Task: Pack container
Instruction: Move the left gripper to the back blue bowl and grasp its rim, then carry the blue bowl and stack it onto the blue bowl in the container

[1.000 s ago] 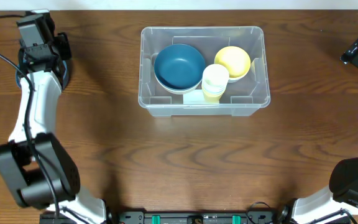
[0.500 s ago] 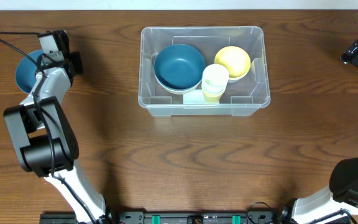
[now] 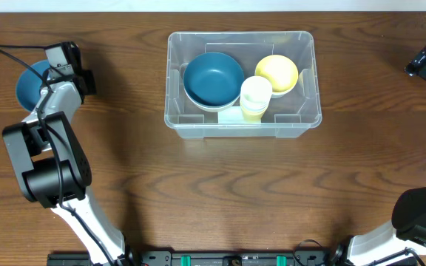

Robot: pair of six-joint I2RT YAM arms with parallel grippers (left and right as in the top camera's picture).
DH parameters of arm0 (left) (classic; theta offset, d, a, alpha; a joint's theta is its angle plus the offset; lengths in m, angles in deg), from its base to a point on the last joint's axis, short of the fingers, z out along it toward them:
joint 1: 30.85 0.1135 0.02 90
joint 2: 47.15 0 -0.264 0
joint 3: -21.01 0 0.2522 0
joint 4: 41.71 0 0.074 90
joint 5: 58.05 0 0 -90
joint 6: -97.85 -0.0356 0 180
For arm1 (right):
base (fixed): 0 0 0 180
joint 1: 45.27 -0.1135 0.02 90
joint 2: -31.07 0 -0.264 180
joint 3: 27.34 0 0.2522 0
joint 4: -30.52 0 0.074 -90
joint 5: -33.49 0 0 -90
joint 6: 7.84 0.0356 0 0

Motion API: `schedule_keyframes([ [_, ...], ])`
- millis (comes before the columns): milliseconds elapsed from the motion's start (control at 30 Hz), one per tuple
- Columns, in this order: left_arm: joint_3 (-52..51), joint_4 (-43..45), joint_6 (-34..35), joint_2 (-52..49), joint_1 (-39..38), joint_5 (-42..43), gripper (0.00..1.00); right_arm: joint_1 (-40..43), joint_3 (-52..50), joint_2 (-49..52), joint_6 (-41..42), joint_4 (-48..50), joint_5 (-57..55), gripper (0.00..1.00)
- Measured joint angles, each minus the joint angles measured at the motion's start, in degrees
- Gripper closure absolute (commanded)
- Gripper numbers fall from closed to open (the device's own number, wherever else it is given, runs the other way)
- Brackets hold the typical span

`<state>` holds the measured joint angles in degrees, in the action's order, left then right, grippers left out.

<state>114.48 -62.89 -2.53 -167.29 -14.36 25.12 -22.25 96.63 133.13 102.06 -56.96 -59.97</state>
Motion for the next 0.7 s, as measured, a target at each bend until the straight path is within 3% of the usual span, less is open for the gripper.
schedule_keyframes([
  [100,-0.9,0.1,0.3,0.0,0.1,0.0,0.94,0.0,0.0,0.0,0.0,0.0,0.0,0.01],
  [500,-1.7,-4.3,5.6,2.2,-0.1,-0.5,0.94,0.0,0.0,0.0,0.0,0.0,0.0,0.01],
  [700,-2.9,-5.9,7.9,13.0,-3.4,0.1,0.95,0.0,0.0,0.0,0.0,0.0,0.0,0.01],
])
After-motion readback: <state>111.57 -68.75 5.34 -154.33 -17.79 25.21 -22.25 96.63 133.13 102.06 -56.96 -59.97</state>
